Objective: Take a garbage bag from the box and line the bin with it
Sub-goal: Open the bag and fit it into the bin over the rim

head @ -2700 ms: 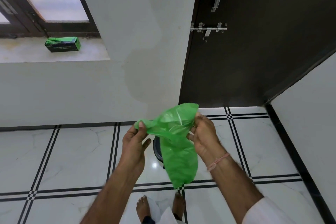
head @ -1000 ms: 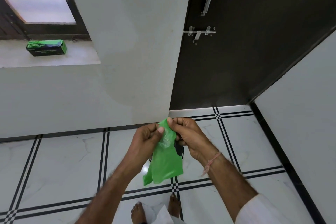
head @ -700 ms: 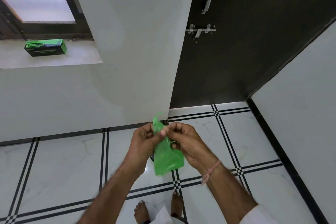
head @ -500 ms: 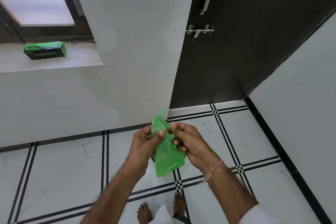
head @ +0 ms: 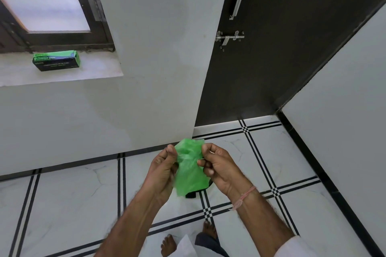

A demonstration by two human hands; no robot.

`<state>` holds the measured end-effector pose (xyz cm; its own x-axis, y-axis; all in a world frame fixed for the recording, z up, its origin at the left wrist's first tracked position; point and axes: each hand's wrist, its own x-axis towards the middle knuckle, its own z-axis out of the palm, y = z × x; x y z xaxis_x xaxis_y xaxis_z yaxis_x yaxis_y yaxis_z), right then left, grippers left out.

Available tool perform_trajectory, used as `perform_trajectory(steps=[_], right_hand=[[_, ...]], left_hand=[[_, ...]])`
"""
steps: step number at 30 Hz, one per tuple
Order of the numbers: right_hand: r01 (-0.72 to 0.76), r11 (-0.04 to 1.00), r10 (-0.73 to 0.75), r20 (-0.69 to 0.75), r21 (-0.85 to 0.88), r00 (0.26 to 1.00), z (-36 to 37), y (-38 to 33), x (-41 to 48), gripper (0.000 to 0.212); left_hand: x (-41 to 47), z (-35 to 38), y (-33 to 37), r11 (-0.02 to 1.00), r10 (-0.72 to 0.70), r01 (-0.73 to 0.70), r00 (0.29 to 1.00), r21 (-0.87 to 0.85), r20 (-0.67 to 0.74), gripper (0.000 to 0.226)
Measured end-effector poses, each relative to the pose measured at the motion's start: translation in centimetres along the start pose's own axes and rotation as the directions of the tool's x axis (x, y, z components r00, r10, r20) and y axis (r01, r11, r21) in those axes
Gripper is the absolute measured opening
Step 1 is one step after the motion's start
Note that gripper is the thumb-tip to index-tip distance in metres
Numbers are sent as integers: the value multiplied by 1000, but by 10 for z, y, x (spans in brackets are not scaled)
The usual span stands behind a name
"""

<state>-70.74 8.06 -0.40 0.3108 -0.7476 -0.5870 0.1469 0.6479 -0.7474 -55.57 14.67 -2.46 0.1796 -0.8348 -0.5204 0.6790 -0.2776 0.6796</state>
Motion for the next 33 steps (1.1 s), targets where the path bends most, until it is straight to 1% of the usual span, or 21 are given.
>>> perform_trajectory(steps=[2,4,8,10,12,15,16,18,19,20,21,23,24,26,28,30,31,33], right_hand=[[-15,999,15,-13,41,1000,0,2,1,12],[-18,997,20,-32,72,999,0,5,3,14],[4,990,9,-88,144,996,-9,9,9,26],[20,983,-3,-93,184,996,-16,10,12,30],[27,974,-7,-91,224,996,-17,8,12,24],[11,985,4,-87,174,996,-9,7,16,13],[14,988,3,-106,156,994,-7,9,19,17],[45,988,-18,-174,149,985,-7,14,32,39],[61,987,-31,-204,145,978,-9,15,38,46],[75,988,-44,-221,136,974,-13,15,43,47],[79,989,-49,-224,123,973,-19,15,50,47],[91,992,-73,-199,84,977,-34,14,61,49],[104,994,-96,-184,38,978,-43,16,66,51],[137,983,-157,-166,-122,974,-61,23,78,57],[163,950,-205,-139,-268,969,-75,31,90,59],[160,948,-203,-132,-276,970,-86,37,102,58],[152,959,-189,-138,-241,972,-90,39,106,58],[130,985,-147,-162,-109,976,-100,43,118,55]], left_hand=[[-2,-6,1,998,-3,2,1000,-60,-24,43],[-3,-12,0,993,-32,26,998,-118,-46,55],[0,-20,-3,974,-142,120,984,-191,-106,65],[0,-22,-4,972,-155,130,981,-194,-118,68],[1,-22,-6,985,-123,108,987,-137,-103,60],[4,-19,-13,1000,-3,4,999,26,-43,50],[6,-17,-15,996,22,-20,999,88,-23,46],[8,-15,-20,981,26,-24,1000,191,-7,34],[12,-15,-24,978,10,-6,1000,210,-16,29],[16,-14,-25,981,-17,23,999,194,-35,27],[23,-15,-28,989,-55,63,996,133,-67,26],[37,-19,-32,990,-137,130,979,-61,-151,25],[43,-21,-33,977,-174,146,967,-155,-185,24],[60,-21,-40,947,-217,153,953,-283,-210,23],[76,-15,-48,930,-234,151,947,-335,-222,25],[91,-9,-56,941,-230,161,949,-297,-216,27],[98,-7,-62,959,-229,180,947,-218,-225,28],[111,-6,-79,963,-269,261,931,-67,-248,28]])
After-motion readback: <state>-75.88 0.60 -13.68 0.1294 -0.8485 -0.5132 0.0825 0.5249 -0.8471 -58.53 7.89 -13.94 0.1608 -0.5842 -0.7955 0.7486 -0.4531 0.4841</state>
